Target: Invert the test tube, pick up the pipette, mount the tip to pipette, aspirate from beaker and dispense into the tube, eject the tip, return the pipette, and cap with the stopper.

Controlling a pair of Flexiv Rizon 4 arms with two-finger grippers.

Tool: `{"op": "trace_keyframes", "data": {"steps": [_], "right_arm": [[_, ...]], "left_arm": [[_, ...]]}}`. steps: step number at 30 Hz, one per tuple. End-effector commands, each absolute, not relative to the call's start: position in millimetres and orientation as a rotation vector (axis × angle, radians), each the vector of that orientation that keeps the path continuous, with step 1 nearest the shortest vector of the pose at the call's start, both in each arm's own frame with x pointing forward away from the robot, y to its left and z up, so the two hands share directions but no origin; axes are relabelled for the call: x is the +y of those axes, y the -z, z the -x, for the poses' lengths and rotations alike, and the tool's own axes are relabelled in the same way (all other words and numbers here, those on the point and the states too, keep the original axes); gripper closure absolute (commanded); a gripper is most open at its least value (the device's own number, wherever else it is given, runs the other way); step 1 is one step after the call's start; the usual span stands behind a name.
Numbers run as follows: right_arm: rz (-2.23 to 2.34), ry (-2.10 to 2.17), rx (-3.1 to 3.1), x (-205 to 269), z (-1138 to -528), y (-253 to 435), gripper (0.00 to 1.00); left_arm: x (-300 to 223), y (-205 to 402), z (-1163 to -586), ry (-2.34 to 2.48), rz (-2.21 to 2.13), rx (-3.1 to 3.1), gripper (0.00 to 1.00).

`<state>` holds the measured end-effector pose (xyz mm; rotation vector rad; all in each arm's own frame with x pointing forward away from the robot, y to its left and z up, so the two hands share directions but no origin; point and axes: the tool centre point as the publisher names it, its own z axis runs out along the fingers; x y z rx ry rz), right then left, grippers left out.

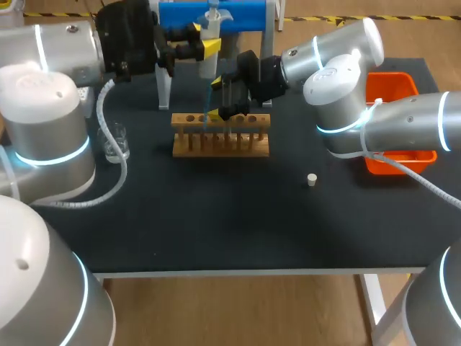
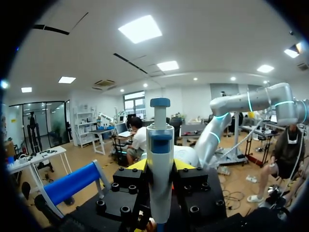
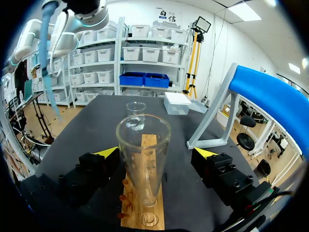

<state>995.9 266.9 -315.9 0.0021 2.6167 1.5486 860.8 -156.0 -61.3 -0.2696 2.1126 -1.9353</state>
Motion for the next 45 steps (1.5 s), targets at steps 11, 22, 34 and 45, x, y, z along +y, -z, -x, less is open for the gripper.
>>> {"op": "trace_keyframes", "data": {"steps": [11, 22, 34, 45], "right_arm": [[0.000, -1.548, 2.620, 266.3, -996.4, 315.4, 0.00], [0.000, -1.548, 2.620, 266.3, -996.4, 315.4, 0.00], [0.000, -1.548, 2.620, 266.3, -996.4, 315.4, 0.00], [0.000, -1.548, 2.620, 266.3, -996.4, 315.4, 0.00]], "left_arm": [[-159.2, 100.3, -834.9, 1.963, 0.185, 2.100, 1.00], [-169.4, 123.0, -833.2, 2.007, 0.127, 2.115, 1.00], [-175.3, 131.6, -836.6, 2.025, 0.082, 2.135, 1.00], [-175.6, 134.2, -832.6, 2.034, 0.075, 2.117, 1.00]]}}
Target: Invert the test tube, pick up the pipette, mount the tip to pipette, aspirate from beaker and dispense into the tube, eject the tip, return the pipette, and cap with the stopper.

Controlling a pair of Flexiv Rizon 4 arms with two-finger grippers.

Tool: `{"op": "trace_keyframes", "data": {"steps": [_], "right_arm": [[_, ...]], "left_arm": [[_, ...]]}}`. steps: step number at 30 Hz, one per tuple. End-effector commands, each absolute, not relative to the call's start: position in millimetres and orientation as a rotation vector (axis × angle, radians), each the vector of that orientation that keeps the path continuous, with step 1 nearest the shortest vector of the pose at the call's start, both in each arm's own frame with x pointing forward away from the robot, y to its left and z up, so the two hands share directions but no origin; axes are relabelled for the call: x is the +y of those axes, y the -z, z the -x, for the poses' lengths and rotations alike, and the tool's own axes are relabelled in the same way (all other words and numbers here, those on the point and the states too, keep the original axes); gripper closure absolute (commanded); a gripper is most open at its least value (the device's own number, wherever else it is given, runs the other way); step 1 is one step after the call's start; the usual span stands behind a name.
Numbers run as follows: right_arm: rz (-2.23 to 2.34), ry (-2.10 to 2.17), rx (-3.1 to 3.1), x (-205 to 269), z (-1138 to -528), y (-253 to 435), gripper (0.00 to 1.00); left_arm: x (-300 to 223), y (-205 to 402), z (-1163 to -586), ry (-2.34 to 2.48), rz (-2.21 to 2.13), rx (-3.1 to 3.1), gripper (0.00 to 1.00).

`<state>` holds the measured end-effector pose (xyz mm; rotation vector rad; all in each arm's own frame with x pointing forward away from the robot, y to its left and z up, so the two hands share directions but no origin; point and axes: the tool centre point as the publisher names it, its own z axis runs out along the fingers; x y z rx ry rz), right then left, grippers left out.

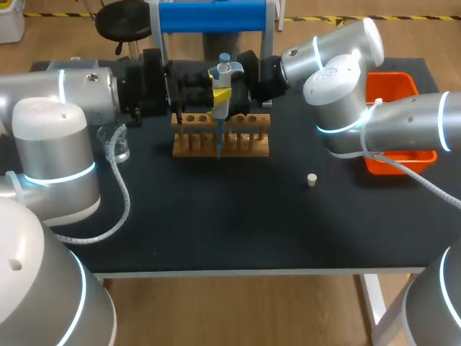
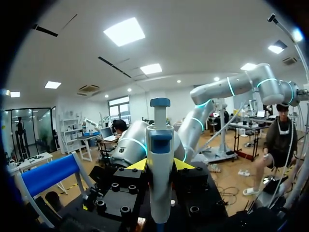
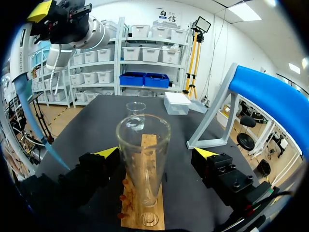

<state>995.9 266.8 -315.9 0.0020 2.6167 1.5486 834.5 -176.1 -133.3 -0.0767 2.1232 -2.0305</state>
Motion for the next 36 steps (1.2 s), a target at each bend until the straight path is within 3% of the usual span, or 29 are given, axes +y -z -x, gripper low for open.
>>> {"op": "trace_keyframes", "data": {"steps": [1, 23, 36], "right_arm": [[0.000, -1.548, 2.620, 266.3, -996.4, 315.4, 0.00], [0.000, -1.548, 2.620, 266.3, -996.4, 315.4, 0.00], [0.041, -1.563, 2.604, 230.8, -982.0, 301.7, 0.00]], "left_arm": [[-175.7, 134.0, -832.2, 2.035, 0.073, 2.115, 1.00], [-177.5, 134.6, -829.1, 2.046, 0.069, 2.117, 1.00], [-177.5, 134.6, -829.1, 2.046, 0.069, 2.117, 1.00]]}}
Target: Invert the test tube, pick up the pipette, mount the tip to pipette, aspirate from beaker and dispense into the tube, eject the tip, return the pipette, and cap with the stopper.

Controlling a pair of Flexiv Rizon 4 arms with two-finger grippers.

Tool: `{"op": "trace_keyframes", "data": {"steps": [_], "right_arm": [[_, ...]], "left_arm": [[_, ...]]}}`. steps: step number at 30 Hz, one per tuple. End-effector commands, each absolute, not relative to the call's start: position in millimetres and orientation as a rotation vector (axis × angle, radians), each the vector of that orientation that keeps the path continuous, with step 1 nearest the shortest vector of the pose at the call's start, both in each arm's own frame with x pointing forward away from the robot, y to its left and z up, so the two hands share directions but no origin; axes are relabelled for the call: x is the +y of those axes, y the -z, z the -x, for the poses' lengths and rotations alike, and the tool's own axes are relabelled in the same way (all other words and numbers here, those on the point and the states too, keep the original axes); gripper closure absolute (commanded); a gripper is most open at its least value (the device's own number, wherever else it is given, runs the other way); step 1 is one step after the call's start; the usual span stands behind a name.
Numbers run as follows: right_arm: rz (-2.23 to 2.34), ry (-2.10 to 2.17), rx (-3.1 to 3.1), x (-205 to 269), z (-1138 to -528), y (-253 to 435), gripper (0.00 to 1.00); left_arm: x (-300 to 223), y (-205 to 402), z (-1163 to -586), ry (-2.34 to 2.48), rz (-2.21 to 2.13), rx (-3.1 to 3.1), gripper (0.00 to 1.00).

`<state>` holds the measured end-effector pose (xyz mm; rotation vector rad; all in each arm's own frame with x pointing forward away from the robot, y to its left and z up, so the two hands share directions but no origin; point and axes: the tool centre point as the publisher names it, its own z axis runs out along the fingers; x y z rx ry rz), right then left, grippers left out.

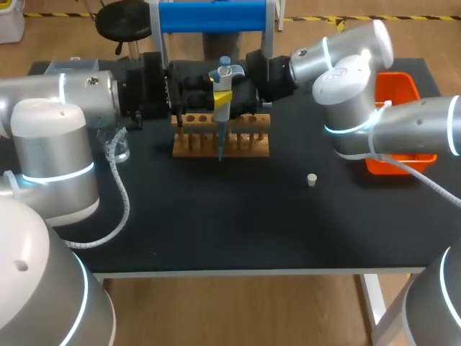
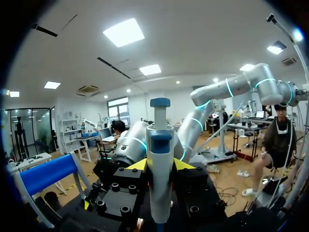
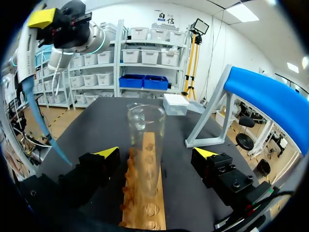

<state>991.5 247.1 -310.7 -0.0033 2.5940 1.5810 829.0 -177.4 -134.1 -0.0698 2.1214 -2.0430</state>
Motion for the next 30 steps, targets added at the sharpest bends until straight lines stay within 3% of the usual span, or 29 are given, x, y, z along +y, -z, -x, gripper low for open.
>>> {"op": "trace_keyframes", "data": {"steps": [1, 17, 30], "right_arm": [[0.070, -1.551, 2.609, 227.5, -979.3, 299.6, 0.00], [0.064, -1.679, 2.497, 151.1, -940.8, 243.5, 0.00], [0.039, -1.864, 2.372, 130.0, -891.5, 201.1, 0.00]], "left_arm": [[-177.5, 134.6, -829.1, 2.046, 0.069, 2.117, 1.00], [-177.5, 134.6, -829.1, 2.046, 0.069, 2.117, 1.00], [-177.5, 134.6, -829.1, 2.046, 0.069, 2.117, 1.00]]}}
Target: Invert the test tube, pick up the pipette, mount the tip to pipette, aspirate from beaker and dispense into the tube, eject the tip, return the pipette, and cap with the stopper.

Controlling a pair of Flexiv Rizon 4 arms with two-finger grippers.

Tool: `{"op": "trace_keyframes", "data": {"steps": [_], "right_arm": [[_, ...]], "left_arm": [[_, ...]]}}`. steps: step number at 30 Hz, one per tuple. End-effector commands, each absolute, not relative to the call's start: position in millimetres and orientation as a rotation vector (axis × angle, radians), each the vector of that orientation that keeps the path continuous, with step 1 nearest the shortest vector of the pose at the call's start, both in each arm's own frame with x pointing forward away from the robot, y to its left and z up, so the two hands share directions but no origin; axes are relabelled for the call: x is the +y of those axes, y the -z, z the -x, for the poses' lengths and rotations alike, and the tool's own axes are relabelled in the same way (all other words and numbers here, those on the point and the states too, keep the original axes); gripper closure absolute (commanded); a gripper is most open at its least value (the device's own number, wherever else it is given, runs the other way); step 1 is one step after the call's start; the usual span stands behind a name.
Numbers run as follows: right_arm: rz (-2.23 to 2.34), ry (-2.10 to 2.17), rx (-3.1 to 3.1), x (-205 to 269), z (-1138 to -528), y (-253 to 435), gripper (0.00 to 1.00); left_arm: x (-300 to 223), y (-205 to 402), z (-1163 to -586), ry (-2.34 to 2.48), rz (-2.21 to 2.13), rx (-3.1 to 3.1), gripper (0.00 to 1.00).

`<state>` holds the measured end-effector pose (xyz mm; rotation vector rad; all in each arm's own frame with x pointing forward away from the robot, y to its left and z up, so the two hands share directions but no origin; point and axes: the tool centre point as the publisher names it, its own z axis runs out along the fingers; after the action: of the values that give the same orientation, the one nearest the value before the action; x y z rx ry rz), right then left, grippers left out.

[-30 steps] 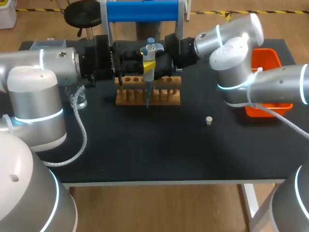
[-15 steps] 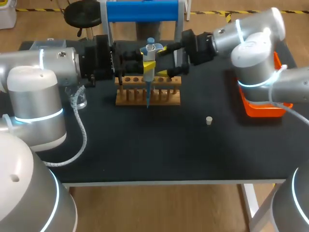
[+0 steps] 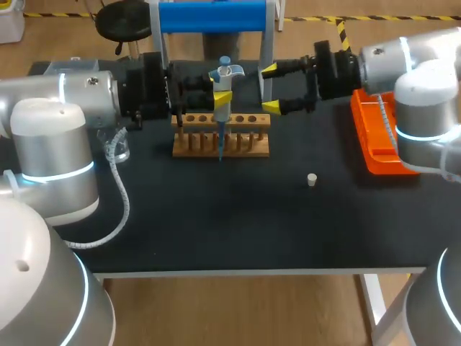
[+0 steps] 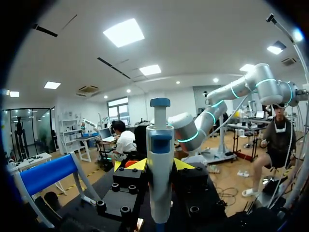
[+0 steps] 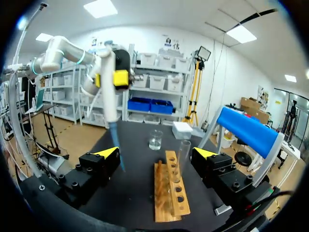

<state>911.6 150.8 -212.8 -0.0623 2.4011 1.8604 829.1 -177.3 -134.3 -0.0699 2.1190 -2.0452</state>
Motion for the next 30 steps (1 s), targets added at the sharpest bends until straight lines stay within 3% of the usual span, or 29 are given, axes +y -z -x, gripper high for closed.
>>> {"op": "trace_keyframes", "data": {"steps": [1, 12, 30], "right_arm": [[0.024, -1.875, 2.359, 129.7, -888.2, 199.4, 0.00], [0.006, -2.020, 2.256, 130.8, -859.5, 181.5, 0.00], [0.124, -2.177, 2.234, 178.9, -839.9, 176.7, 0.00]], "left_arm": [[-177.5, 134.6, -829.1, 2.046, 0.069, 2.117, 1.00], [-177.5, 134.6, -829.1, 2.046, 0.069, 2.117, 1.00], [-177.5, 134.6, -829.1, 2.046, 0.069, 2.117, 1.00]]}}
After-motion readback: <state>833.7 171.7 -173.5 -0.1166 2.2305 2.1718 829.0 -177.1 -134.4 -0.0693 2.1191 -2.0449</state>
